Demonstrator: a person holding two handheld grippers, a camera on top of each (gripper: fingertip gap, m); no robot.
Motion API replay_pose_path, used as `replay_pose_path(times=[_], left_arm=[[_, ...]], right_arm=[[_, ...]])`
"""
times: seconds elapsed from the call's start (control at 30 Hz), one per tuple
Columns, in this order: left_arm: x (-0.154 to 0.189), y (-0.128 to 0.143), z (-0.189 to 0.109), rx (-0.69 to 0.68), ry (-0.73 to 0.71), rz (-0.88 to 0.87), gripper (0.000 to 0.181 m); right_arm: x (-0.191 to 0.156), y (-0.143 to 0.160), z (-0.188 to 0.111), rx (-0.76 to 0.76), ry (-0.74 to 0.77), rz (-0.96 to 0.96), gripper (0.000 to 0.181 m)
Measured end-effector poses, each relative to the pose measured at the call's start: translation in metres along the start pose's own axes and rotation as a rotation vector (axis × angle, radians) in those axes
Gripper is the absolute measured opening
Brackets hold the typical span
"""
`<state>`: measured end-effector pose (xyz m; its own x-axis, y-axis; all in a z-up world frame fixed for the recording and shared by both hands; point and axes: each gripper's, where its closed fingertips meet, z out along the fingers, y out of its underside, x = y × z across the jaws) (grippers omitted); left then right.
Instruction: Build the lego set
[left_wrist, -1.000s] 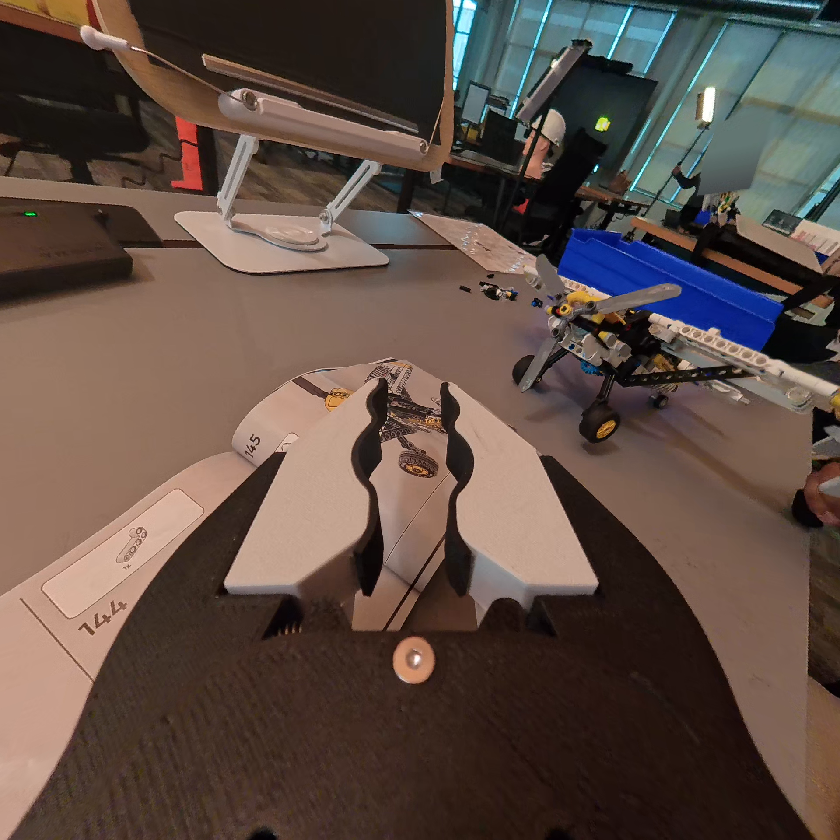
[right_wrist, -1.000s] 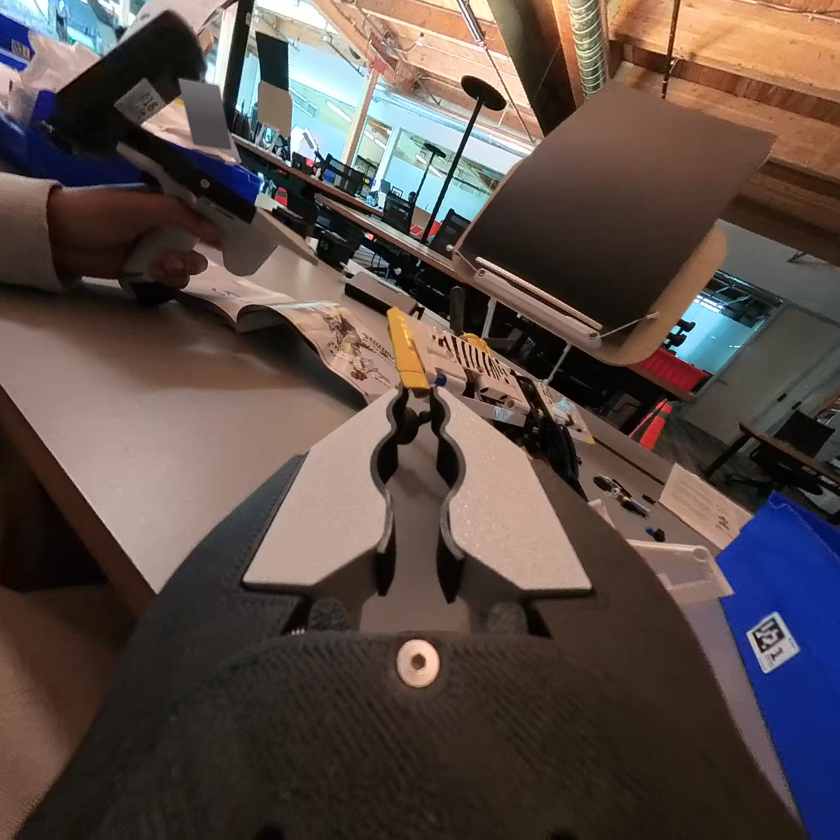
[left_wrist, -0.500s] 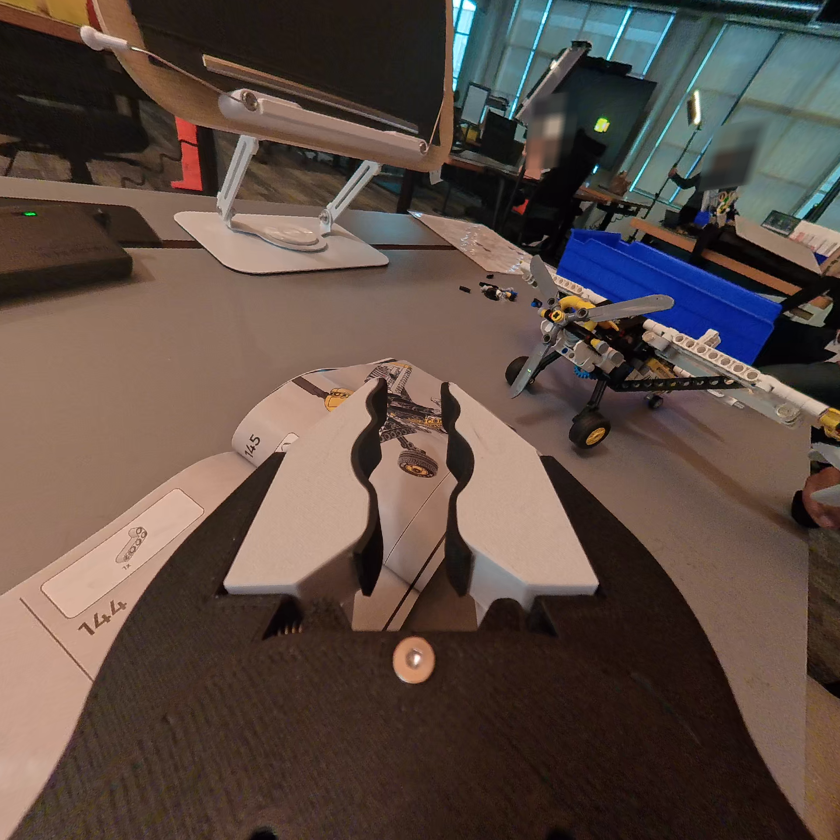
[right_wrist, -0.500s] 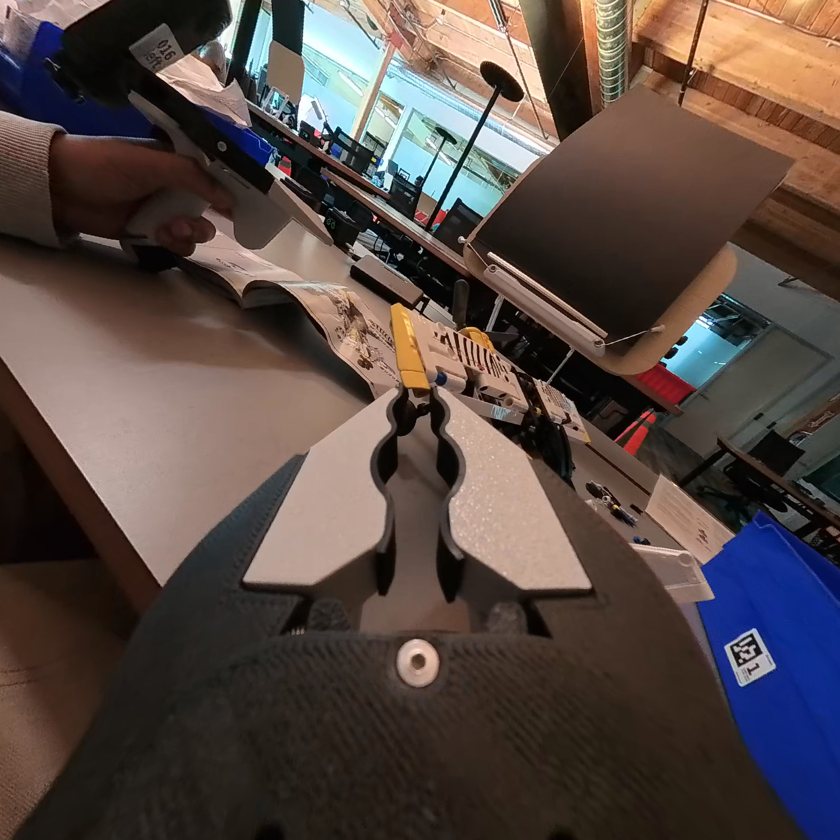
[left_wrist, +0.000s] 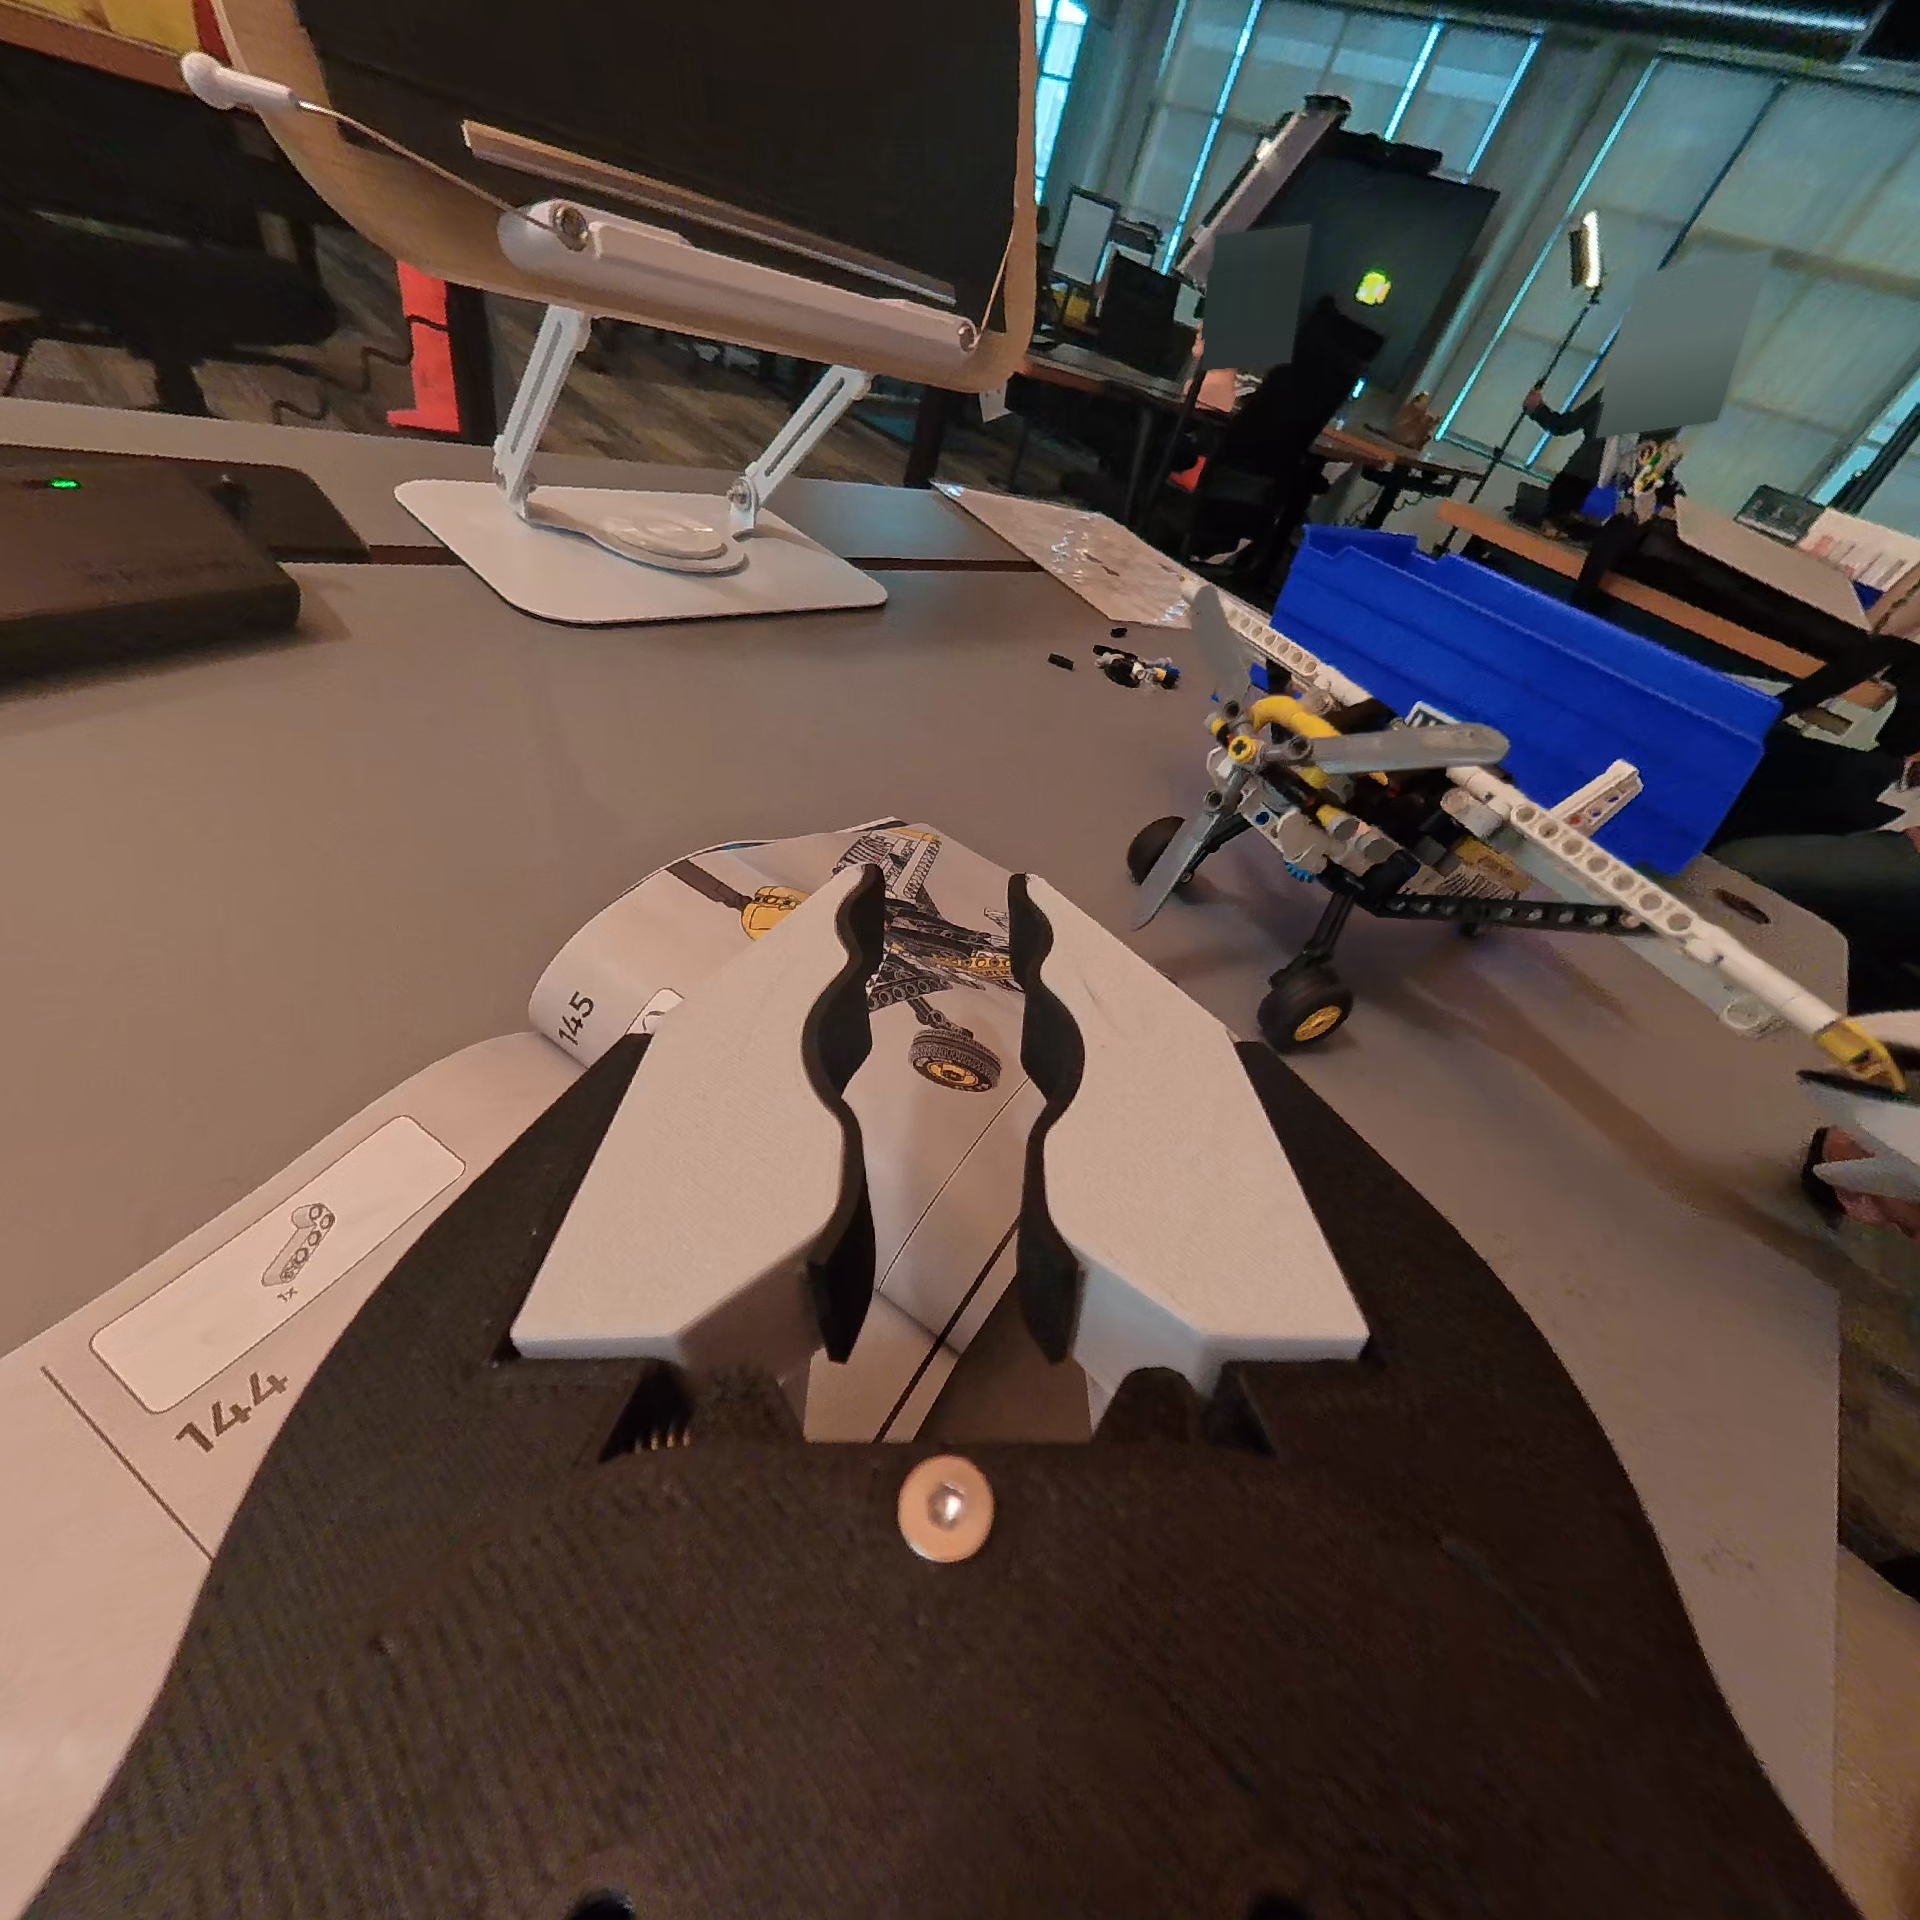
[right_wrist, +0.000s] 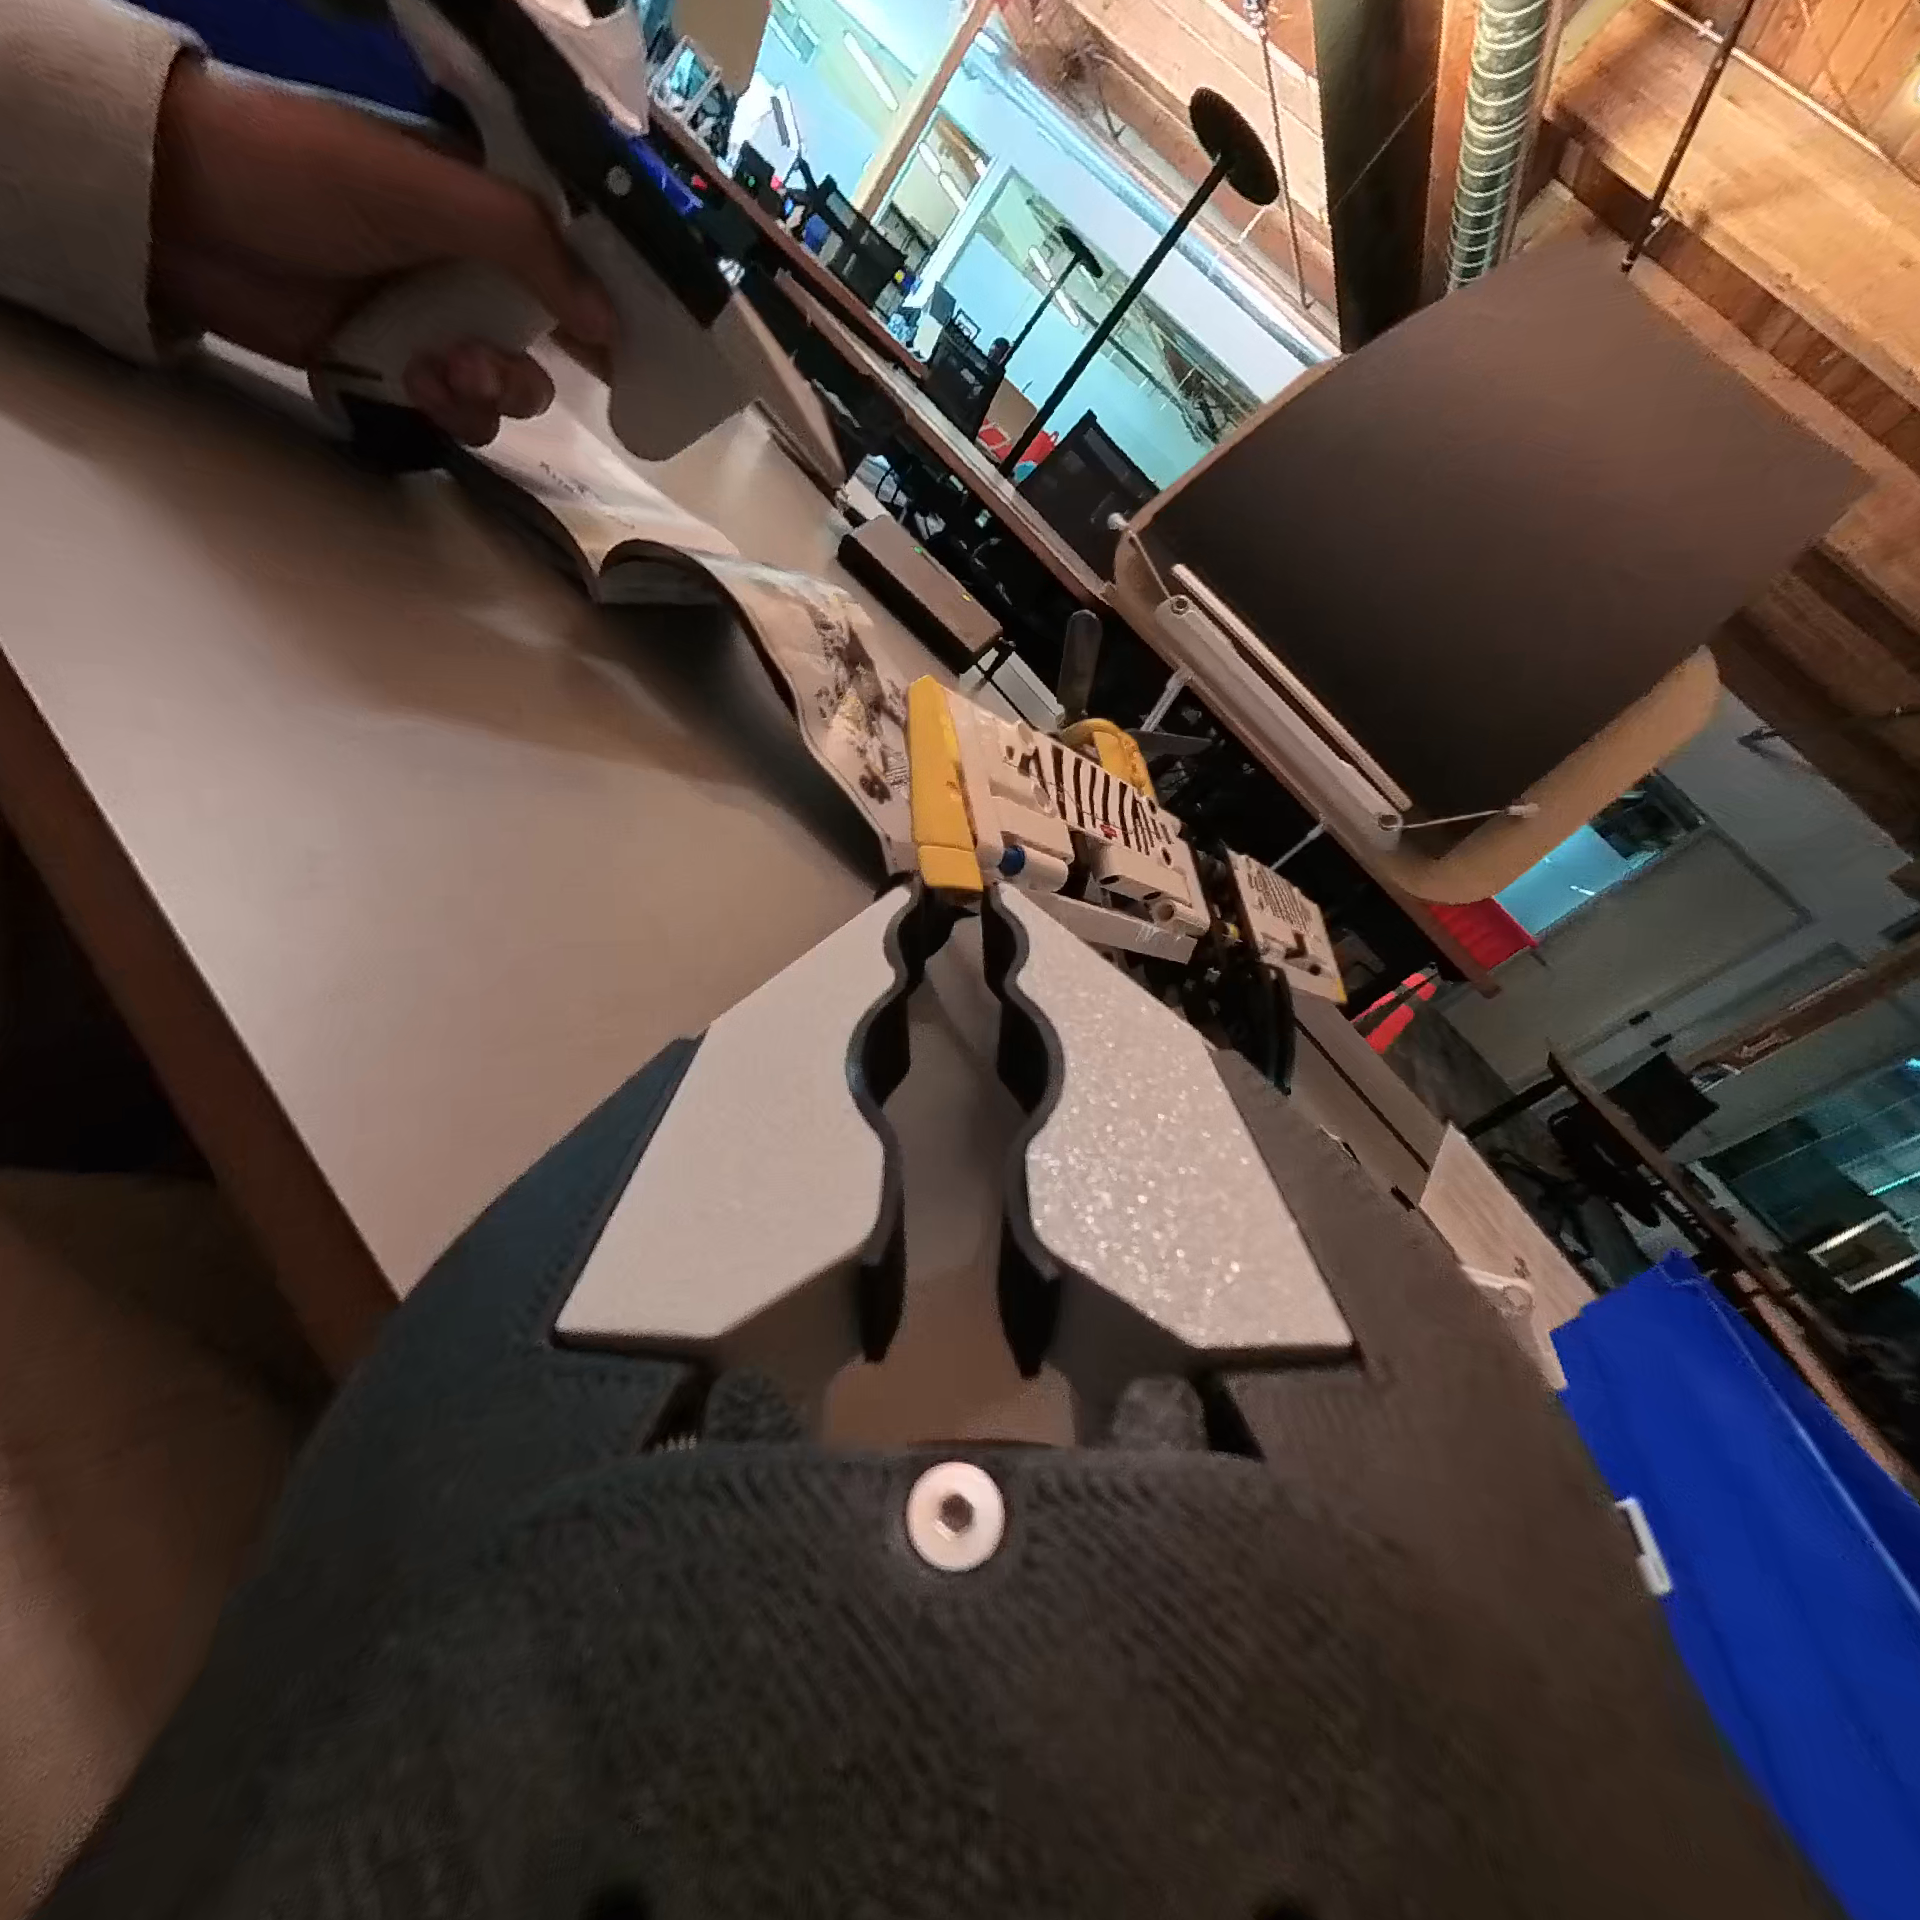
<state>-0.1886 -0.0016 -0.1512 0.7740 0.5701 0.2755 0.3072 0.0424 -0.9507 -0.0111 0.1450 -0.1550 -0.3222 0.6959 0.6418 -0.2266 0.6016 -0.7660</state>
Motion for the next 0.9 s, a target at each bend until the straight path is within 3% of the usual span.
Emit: replay_pose_path(times=[0.4, 0.6, 0.9], left_arm=[[0.000, 0.000, 0.000, 0.001, 0.001, -0.005, 0.021], [0.000, 0.000, 0.000, -0.001, 0.006, -0.014, 0.021], [-0.001, 0.000, 0.000, -0.002, 0.008, -0.023, 0.021]], right_arm=[[-0.007, 0.002, 0.004, -0.027, 0.016, -0.087, 0.008], [0.000, 0.027, -0.004, -0.092, 0.021, -0.222, 0.000], [0.020, 0.020, -0.011, -0.035, 0.087, -0.113, 0.000]])
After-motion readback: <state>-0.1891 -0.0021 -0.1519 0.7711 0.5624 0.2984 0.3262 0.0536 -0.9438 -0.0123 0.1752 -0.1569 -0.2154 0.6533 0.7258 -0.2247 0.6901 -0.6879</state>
